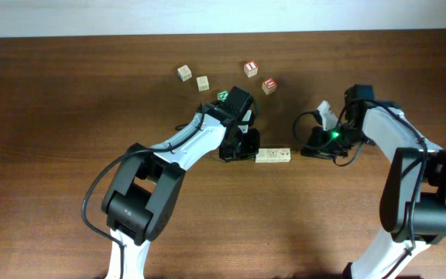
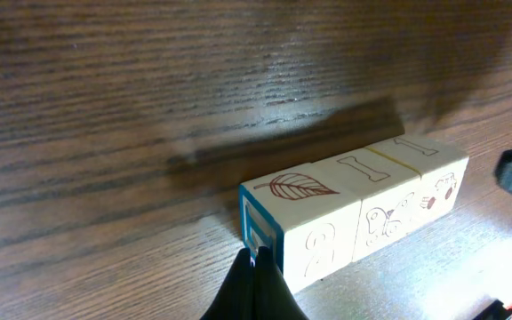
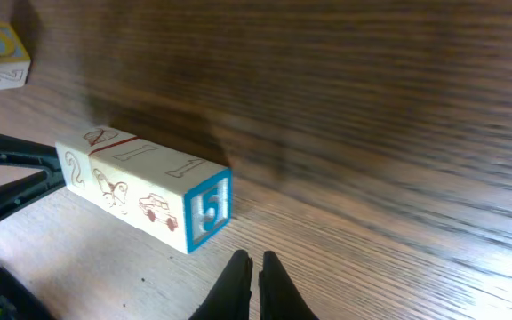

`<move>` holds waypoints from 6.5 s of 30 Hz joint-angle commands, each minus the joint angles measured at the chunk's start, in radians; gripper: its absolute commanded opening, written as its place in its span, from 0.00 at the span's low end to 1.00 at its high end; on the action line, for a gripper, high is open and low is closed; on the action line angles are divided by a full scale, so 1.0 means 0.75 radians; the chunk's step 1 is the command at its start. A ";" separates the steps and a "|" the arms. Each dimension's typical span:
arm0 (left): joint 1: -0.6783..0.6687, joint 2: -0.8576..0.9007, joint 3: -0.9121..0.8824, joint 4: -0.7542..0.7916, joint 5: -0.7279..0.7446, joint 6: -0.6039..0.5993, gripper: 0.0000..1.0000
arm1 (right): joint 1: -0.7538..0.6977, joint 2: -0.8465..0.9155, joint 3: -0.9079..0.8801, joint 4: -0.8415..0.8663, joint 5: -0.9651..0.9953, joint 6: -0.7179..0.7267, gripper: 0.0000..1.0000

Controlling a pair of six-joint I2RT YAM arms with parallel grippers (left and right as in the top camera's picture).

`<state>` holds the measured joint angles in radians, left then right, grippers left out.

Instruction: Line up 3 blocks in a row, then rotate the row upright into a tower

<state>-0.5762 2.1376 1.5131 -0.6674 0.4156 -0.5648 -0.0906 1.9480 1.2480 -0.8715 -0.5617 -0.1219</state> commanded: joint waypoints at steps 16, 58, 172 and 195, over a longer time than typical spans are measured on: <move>0.007 0.013 0.013 0.001 0.014 0.027 0.00 | 0.077 0.141 -0.020 0.145 -0.165 0.138 0.04; 0.006 0.013 0.013 0.002 0.015 0.027 0.00 | 0.114 -0.022 -0.016 -0.006 -0.152 0.170 0.04; 0.092 0.012 0.037 -0.099 0.114 0.201 0.00 | 0.199 0.142 0.056 0.091 -0.246 0.087 0.04; 0.092 0.012 0.037 -0.099 0.114 0.201 0.00 | 0.340 0.051 0.166 0.019 -0.248 0.099 0.04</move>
<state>-0.4831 2.1376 1.5227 -0.7601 0.4023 -0.4332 0.0853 2.0087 1.3331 -0.8513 -0.7033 -0.0525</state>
